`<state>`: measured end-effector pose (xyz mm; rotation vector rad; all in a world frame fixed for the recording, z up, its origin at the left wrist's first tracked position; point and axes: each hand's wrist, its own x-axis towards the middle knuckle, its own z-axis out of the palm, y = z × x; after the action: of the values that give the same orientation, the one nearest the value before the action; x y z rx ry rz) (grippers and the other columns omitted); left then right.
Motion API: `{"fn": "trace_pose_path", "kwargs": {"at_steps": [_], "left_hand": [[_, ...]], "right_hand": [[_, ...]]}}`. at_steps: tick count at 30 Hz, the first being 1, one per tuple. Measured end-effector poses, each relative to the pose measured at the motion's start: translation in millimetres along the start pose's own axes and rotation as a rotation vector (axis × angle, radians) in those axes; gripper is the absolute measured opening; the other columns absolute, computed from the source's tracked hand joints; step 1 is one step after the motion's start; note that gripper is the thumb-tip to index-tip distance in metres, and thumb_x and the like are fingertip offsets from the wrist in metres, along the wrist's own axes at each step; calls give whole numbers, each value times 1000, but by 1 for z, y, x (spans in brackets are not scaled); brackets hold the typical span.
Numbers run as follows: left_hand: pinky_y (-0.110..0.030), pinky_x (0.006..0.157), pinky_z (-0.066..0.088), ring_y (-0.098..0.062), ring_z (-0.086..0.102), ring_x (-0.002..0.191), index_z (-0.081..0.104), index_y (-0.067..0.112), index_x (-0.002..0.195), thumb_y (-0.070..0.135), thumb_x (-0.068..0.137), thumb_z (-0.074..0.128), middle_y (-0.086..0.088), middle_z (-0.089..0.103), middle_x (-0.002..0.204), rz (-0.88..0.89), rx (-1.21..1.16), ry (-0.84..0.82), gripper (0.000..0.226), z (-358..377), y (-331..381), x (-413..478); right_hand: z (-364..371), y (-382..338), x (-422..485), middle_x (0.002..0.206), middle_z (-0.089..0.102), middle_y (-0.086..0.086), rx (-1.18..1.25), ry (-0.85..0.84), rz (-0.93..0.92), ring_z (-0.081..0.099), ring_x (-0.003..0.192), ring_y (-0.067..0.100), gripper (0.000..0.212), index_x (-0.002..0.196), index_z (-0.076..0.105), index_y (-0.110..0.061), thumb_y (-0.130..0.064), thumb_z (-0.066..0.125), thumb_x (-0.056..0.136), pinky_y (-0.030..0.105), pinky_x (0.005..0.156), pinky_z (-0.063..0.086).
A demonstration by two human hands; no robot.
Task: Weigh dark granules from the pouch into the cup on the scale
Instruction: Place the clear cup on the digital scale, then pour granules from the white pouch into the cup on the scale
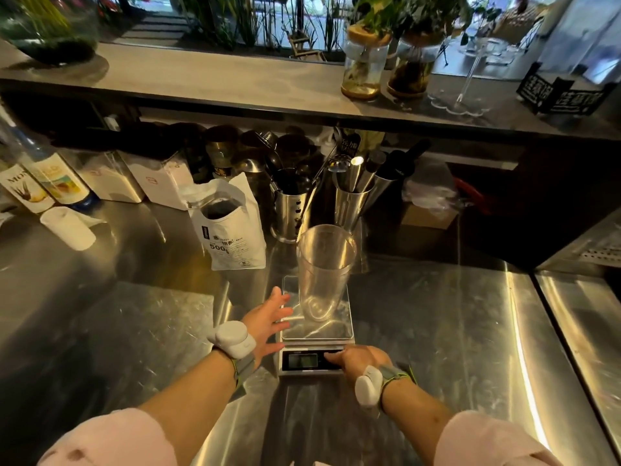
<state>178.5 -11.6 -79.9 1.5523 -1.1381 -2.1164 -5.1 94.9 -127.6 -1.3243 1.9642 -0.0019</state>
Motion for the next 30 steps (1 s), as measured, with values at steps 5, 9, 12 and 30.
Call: {"fn": "trace_pose_path", "kwargs": {"at_steps": [5,9,12,30], "left_hand": [[-48,106,32,-24,41,131,40,29,135,60,88,29,-1,43,145,-33,19,-19,57,1,0,-2],[-48,105,33,-20,45,121,42,29,133,60,88,30,-1,44,144,-39,19,-16,55,-2,2,0],[-48,104,34,-23,45,124,43,27,131,57,89,33,-2,45,142,-28,18,-13,53,-4,10,-1],[-39,73,48,-30,56,82,59,22,83,39,84,56,-15,56,110,477,1121,665,17,-113,117,16]], "right_hand": [[-6,-5,-2,139,53,4,152,-140,175,48,129,24,50,129,57,-30,-57,50,88,27,102,39],[-4,-8,1,140,51,-1,104,-180,194,49,128,24,52,132,54,-37,-61,46,87,25,96,38],[-11,-10,0,144,47,5,41,-213,159,46,131,28,46,139,45,-35,-45,45,94,31,103,37],[-16,-145,12,97,64,10,659,7,-246,60,58,-2,40,130,54,-12,-4,55,91,9,54,46]]}}
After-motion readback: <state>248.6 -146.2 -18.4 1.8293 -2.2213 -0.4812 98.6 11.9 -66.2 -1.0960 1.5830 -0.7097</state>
